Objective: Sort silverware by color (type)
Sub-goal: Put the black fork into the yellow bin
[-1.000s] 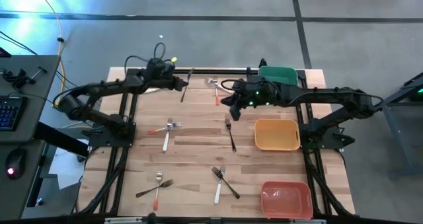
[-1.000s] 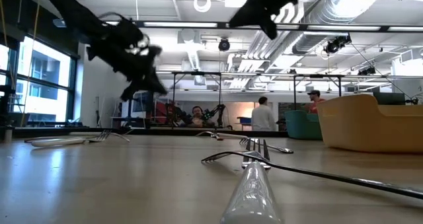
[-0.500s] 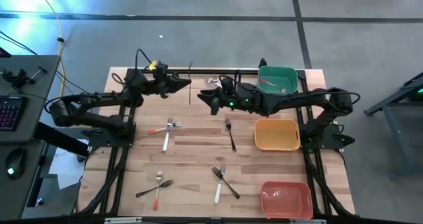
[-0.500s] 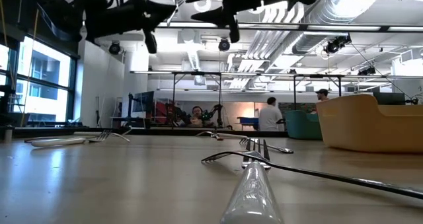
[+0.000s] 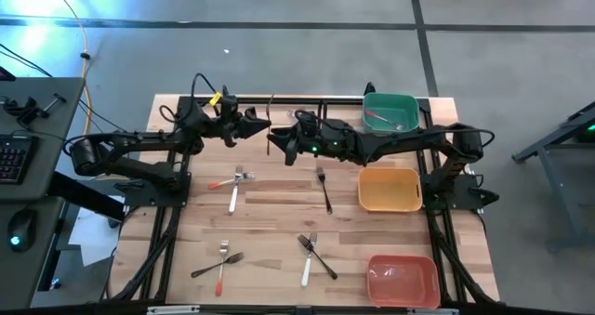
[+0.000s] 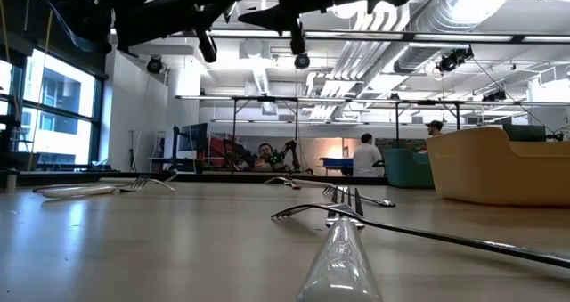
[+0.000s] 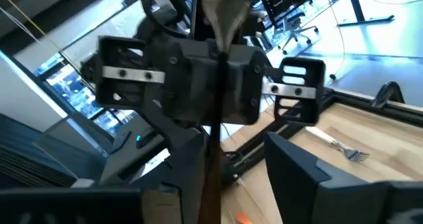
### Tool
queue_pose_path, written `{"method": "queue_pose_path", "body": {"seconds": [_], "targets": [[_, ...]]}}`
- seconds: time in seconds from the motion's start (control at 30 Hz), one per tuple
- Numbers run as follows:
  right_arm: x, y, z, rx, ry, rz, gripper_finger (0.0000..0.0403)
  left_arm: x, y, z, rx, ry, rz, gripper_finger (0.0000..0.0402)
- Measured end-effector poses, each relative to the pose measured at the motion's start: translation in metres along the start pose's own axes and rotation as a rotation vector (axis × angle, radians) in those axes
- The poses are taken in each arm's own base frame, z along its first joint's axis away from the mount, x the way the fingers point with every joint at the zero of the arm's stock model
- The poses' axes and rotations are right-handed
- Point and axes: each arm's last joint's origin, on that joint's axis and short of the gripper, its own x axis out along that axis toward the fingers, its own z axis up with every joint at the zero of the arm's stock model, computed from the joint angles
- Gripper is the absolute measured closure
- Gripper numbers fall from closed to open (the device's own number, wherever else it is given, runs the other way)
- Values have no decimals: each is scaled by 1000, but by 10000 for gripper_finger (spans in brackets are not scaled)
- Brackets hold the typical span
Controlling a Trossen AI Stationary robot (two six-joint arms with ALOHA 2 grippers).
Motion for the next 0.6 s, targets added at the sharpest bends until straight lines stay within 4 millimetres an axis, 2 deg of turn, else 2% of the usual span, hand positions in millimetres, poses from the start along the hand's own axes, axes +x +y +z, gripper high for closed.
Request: {"method": "queue_pose_path", "body": {"seconds": [0.27, 0.4, 0.5, 0.6], "targets": [[5, 2, 1, -12, 8, 18, 298, 2, -3, -2, -5, -5, -6, 401], [5, 2, 0, -38, 30, 32, 339, 5, -4, -6, 14, 3, -2, 401], [5, 3, -1, -39, 49, 41, 384, 7, -6, -10, 23, 7, 1, 401], [5, 3, -1, -39, 51, 45, 393, 8, -7, -12, 20, 5, 1, 401]]}}
